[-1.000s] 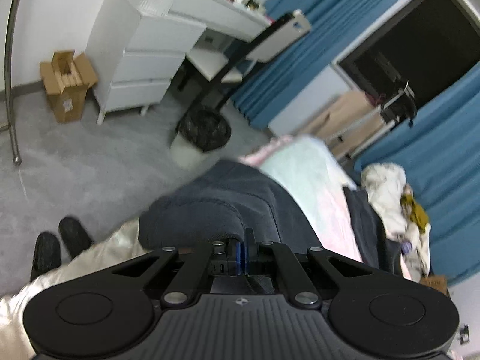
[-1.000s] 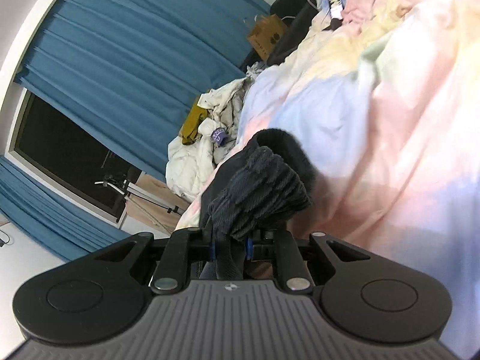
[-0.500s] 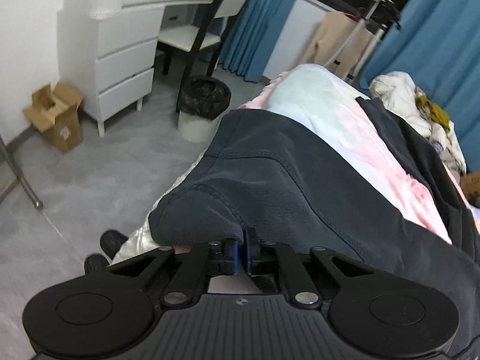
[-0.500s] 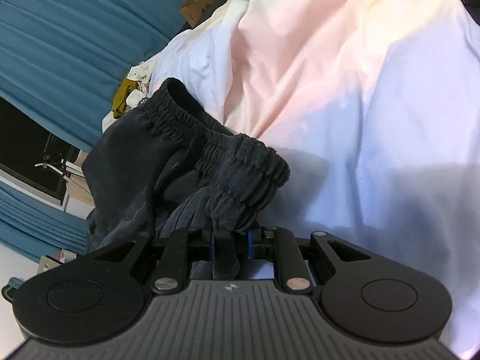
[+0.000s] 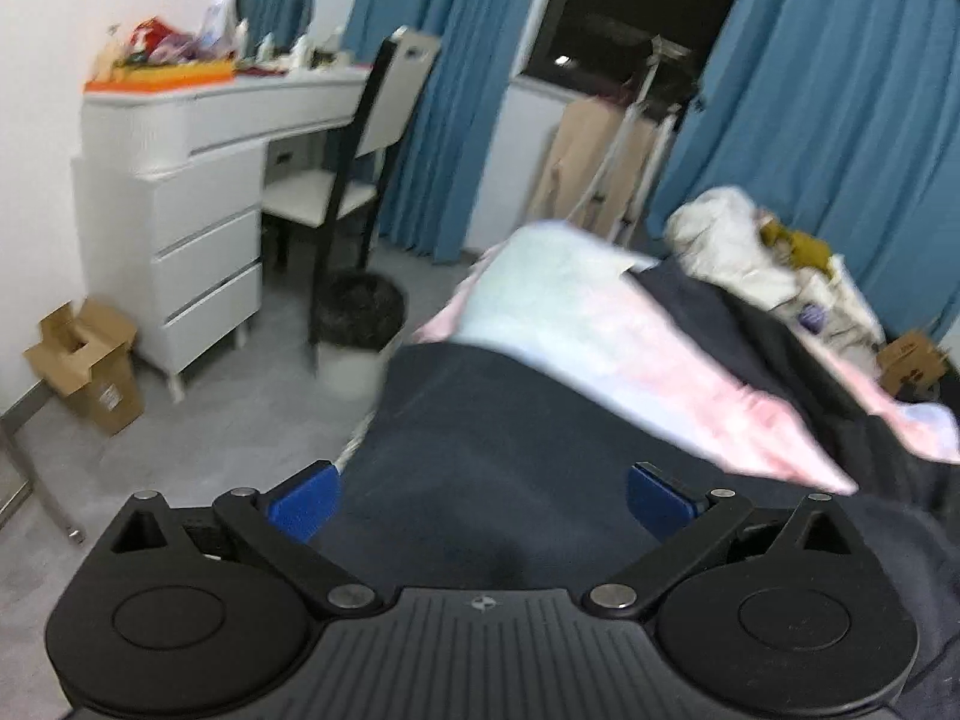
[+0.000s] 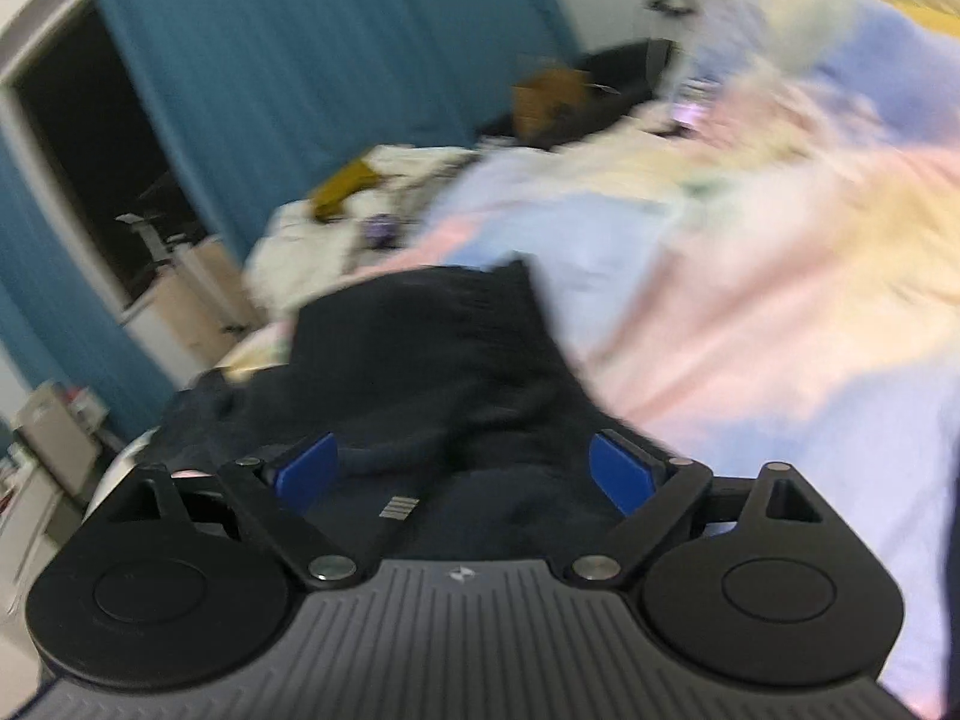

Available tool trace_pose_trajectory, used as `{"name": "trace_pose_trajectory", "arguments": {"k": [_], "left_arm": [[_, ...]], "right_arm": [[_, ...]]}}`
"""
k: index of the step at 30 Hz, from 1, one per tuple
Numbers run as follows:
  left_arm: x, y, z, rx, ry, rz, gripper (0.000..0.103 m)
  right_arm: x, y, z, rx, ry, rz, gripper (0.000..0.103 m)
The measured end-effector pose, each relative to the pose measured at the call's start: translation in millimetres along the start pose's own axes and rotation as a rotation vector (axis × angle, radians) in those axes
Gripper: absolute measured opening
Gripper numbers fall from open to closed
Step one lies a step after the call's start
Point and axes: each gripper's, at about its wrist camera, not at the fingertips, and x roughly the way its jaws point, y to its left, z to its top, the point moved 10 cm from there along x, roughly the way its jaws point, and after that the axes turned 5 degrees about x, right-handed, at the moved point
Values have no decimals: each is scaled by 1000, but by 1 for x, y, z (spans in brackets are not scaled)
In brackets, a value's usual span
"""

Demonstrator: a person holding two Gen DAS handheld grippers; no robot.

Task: Fold clothes
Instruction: 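Lower the garment onto the bed and open both tools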

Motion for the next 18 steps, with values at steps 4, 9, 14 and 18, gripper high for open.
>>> {"name": "trace_pose_trajectory", "arguments": {"k": [4, 9, 14, 18], "left_arm": [[12, -55, 30, 65, -24, -46, 103], [59, -144, 64, 100, -15, -135, 102], [135, -240, 85, 168, 36, -168, 99], [201, -319, 86, 269, 74, -214, 94]], "right_arm": [[15, 83, 5, -32, -14, 136, 93], [47, 182, -15, -15, 11, 258, 94], [95, 226, -56, 13, 55, 263, 94], [126, 237, -95, -89, 84, 252, 93]]}}
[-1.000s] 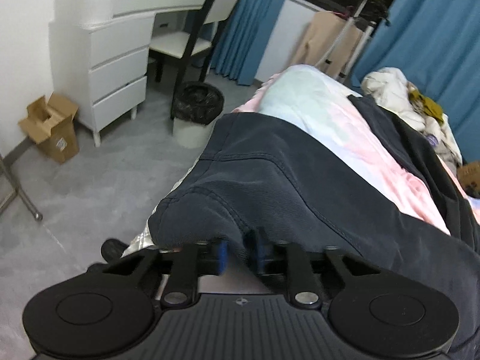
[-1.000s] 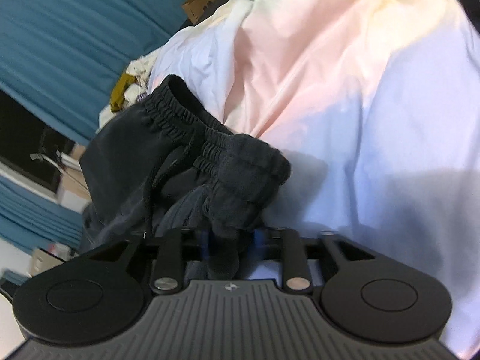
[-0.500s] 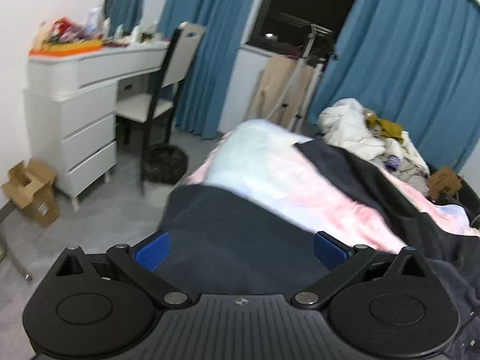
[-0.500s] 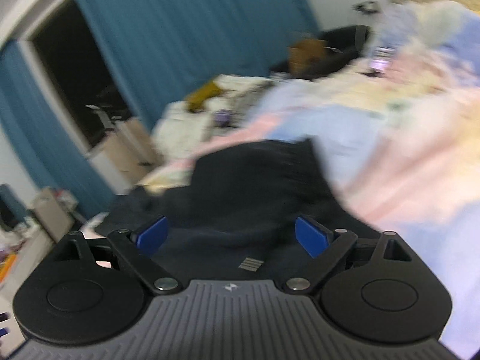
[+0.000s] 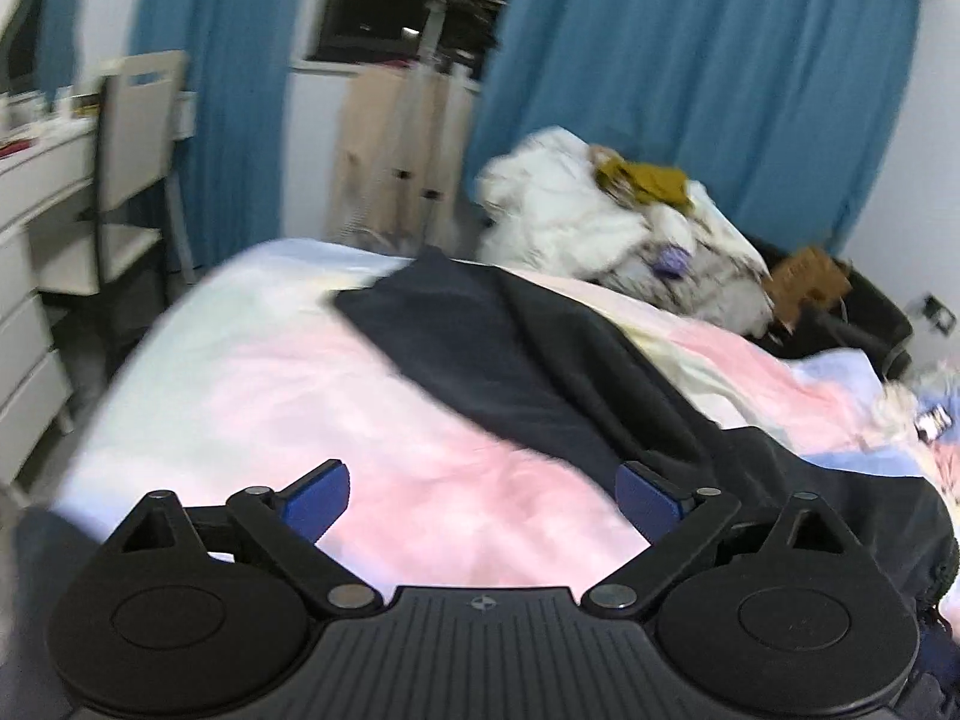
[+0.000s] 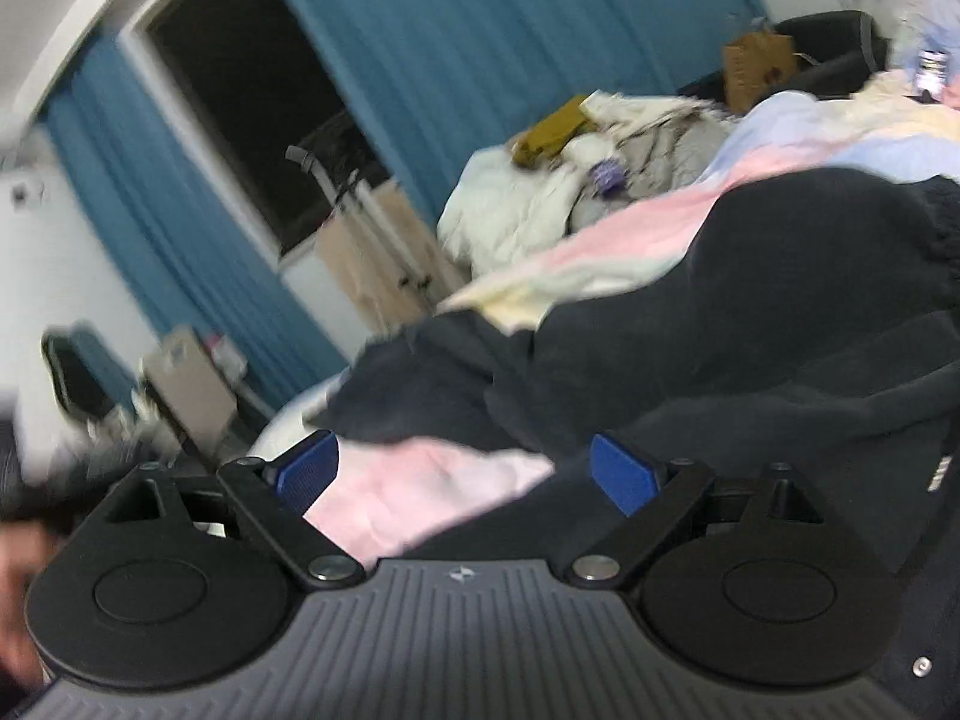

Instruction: Fold clothes

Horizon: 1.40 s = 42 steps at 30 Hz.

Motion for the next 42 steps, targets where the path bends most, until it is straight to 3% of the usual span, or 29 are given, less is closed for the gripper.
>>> {"name": "trace_pose_trajectory", "arguments": {"k": [5, 12, 18, 19, 21, 23, 27, 34, 38, 42], "left_arm": [[98, -72, 23, 126, 33, -60, 86], [216, -137, 46, 190, 39, -66, 77], [289, -153, 47, 253, 87, 24, 65], [299, -153, 45, 263, 98, 37, 61], [313, -153, 40, 296, 120, 68, 43], [319, -150, 33, 332, 141, 112, 8], [292, -132, 36, 283, 96, 133, 4], [163, -73, 22, 128, -59, 130, 3], [81, -39, -7, 34, -88, 107, 4], [25, -9, -60, -80, -71, 104, 4]], "right_arm": [[23, -18, -18, -130, -15, -90, 93], [45, -18, -11, -191, -104, -53, 93], [56, -25, -6, -177, -120, -48, 93], [58, -27, -6, -170, -119, -52, 93], [63, -32, -5, -157, -114, -62, 93], [68, -38, -5, -148, -111, -73, 93], [73, -47, -5, -122, -112, -89, 93], [67, -30, -14, -181, -122, -67, 93], [52, -14, -17, -237, -144, -37, 93], [39, -2, -19, -269, -134, -18, 93]]}}
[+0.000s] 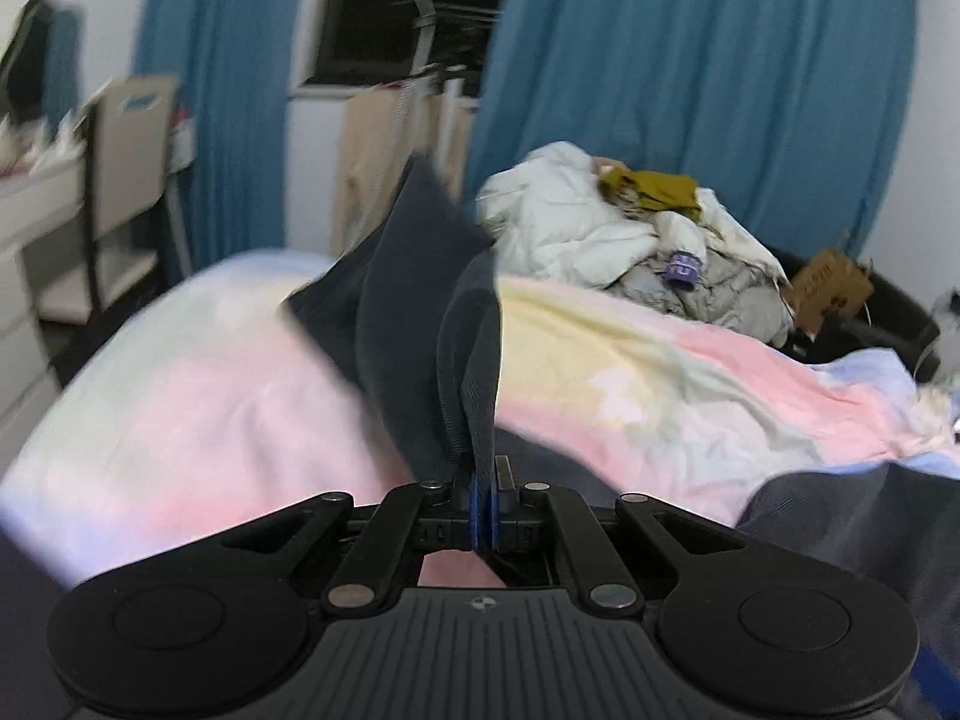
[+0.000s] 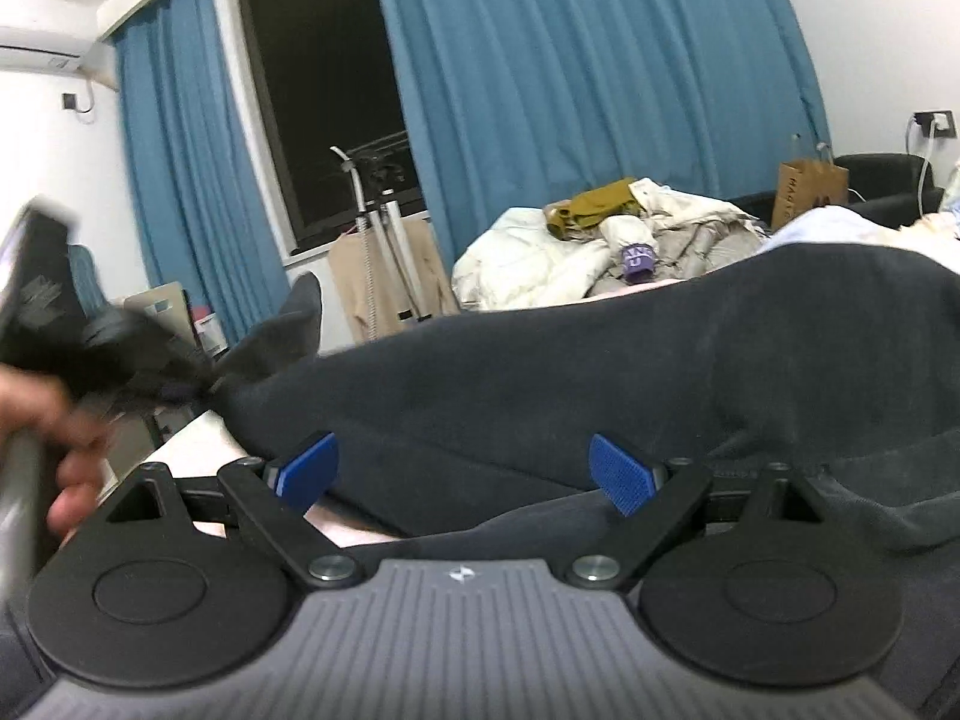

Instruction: Fold clothes

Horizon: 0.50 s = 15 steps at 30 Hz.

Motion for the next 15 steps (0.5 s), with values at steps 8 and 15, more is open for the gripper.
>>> {"name": "trace_pose_trajectory", "arguments": {"k": [8, 15], "left_arm": [[-25, 36, -74, -65, 50, -39, 10], [-45, 49, -62, -74, -30, -43, 99]], "right_arm": [[-5, 16, -15, -42, 104, -17, 93], [7, 16, -39, -4, 216, -51, 93]]}}
